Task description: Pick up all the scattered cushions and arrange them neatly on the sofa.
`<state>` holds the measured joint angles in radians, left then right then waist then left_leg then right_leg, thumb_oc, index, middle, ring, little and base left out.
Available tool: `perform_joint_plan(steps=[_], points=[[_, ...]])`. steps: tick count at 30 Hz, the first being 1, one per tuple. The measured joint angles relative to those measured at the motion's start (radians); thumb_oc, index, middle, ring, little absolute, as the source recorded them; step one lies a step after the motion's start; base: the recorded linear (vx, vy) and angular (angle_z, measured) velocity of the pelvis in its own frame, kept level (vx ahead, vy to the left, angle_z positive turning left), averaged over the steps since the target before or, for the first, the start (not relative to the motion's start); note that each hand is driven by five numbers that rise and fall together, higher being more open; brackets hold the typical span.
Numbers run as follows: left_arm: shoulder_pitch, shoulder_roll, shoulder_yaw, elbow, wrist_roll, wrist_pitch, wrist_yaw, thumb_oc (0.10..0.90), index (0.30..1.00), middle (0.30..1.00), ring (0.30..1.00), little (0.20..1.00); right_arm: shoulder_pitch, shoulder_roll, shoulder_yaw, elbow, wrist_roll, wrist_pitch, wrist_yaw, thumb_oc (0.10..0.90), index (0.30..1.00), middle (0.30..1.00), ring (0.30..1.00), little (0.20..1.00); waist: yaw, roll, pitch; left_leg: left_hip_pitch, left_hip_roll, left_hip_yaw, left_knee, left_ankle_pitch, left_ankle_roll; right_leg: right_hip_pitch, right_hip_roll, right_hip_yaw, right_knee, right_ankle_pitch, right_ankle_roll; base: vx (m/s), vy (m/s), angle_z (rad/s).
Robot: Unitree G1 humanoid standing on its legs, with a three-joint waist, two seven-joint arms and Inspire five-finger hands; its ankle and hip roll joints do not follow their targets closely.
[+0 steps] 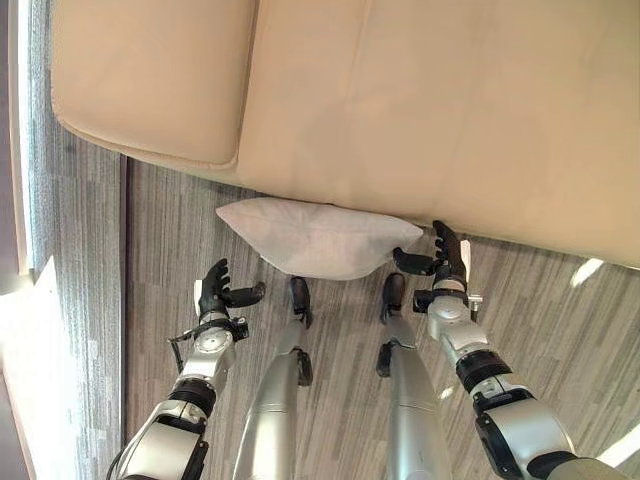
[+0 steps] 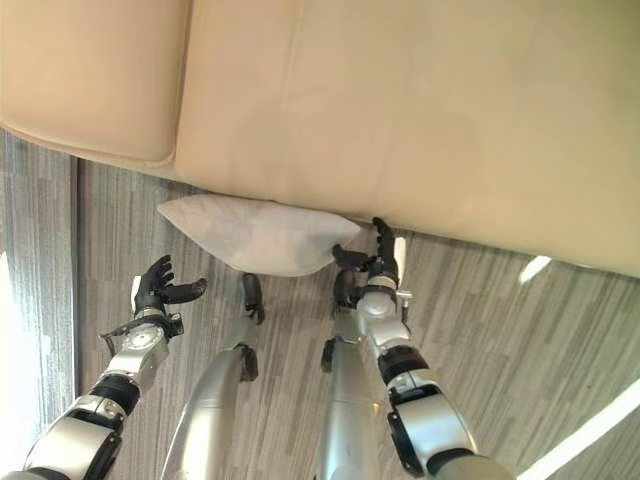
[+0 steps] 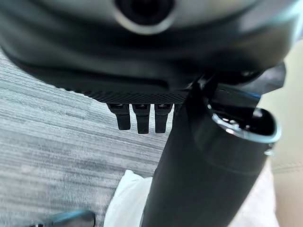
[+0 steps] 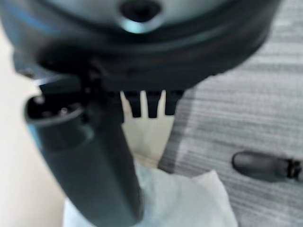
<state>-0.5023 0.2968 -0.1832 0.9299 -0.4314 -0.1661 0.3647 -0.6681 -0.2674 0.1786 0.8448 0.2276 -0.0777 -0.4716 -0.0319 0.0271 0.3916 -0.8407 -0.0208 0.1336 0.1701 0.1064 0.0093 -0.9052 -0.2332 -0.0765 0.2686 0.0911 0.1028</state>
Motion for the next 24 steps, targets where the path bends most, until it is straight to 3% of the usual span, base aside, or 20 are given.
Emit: perform_joint_plan(steps=[11, 21, 22, 23, 24], points=[[-0.107, 0.001, -0.026, 0.001, -0.001, 0.000, 0.003, 0.800, 0.900, 0.900, 0.900, 0.900, -0.039, 0.000, 0.003, -0.057, 0.098, -0.017, -0.015, 0.800, 0.900, 0.900, 0.900, 0.900, 0.014, 0.009, -0.008, -0.116, 0.002, -0.003, 0.022, 0.021, 0.000, -0.129, -0.001, 0.005, 0.052, -0.004, -0.006, 0.00, 0.005, 0.01], [-0.257, 0.011, -0.089, -0.040, -0.027, 0.000, 0.020, 0.800, 0.900, 0.900, 0.900, 0.900, -0.055, 0.004, 0.052, -0.156, 0.164, -0.051, -0.014, 0.800, 0.900, 0.900, 0.900, 0.900, -0.018, 0.009, -0.008, -0.214, 0.007, -0.005, 0.034, 0.032, -0.005, -0.227, 0.002, 0.004, 0.064, 0.002, -0.012, 0.00, -0.004, 0.00], [-0.254, 0.010, -0.089, -0.046, -0.040, 0.000, 0.021, 0.800, 0.900, 0.900, 0.900, 0.900, -0.054, 0.005, 0.056, -0.156, 0.172, -0.052, -0.013, 0.714, 0.771, 0.771, 0.771, 0.771, -0.018, 0.009, -0.008, -0.215, 0.007, -0.006, 0.034, 0.032, -0.005, -0.228, 0.003, 0.004, 0.064, 0.002, -0.012, 0.01, -0.035, 0.01], [-0.250, 0.008, -0.090, -0.063, -0.046, 0.004, 0.027, 0.692, 0.738, 0.738, 0.738, 0.738, -0.054, 0.002, 0.066, -0.160, 0.181, -0.052, -0.013, 0.400, 0.300, 0.300, 0.300, 0.300, -0.020, 0.009, -0.008, -0.215, 0.007, -0.007, 0.032, 0.032, -0.005, -0.228, 0.002, 0.003, 0.064, 0.002, -0.012, 0.00, -0.036, 0.01], [-0.251, 0.004, -0.091, -0.079, -0.055, 0.007, 0.036, 0.464, 0.396, 0.396, 0.396, 0.396, -0.053, 0.002, 0.068, -0.161, 0.189, -0.053, -0.013, 0.400, 0.300, 0.300, 0.300, 0.300, -0.021, 0.009, -0.008, -0.215, 0.007, -0.007, 0.032, 0.032, -0.005, -0.228, 0.002, 0.003, 0.064, 0.002, -0.012, 0.00, 0.000, 0.00]])
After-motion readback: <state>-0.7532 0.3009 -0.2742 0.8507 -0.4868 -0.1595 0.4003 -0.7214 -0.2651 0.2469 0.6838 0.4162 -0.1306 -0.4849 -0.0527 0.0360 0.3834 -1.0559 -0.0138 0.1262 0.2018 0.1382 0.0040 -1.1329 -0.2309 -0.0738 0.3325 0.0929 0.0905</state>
